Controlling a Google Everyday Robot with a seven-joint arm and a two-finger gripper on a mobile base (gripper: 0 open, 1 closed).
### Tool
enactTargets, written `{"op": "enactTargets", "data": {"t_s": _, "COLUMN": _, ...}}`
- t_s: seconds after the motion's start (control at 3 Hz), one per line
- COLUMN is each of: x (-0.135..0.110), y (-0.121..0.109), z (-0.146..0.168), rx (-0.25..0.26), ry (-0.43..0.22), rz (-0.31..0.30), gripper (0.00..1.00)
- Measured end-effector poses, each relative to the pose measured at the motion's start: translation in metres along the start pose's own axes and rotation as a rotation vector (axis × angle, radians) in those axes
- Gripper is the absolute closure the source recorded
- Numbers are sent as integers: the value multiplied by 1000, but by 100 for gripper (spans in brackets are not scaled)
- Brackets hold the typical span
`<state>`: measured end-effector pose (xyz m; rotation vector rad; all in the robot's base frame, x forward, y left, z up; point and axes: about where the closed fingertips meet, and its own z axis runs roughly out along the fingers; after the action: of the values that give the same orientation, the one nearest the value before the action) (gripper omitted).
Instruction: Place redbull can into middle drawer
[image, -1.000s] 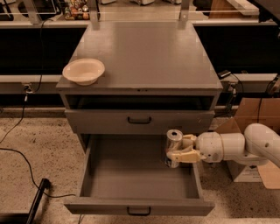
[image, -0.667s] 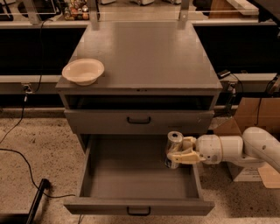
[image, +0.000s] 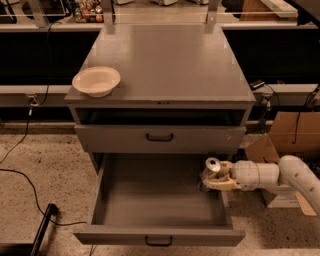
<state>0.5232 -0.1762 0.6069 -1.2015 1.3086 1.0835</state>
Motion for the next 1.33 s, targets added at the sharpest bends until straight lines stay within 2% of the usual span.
{"op": "enactTargets", "data": {"t_s": 0.33, "x": 48, "y": -14, "z": -3, "rx": -32, "ry": 23, "rz": -21, "gripper": 100}}
{"op": "enactTargets", "data": {"t_s": 0.67, "x": 86, "y": -17, "z": 3, "rx": -34, "ry": 68, "rz": -22, "gripper": 100}}
{"op": "enactTargets", "data": {"t_s": 1.0, "x": 121, "y": -12, "z": 24, "rx": -23, "ry": 92, "rz": -9, "gripper": 100}}
{"op": "enactTargets", "data": {"t_s": 1.33, "x": 154, "y": -6, "z": 48, "rx": 7, "ry": 77, "rz": 35, "gripper": 81}}
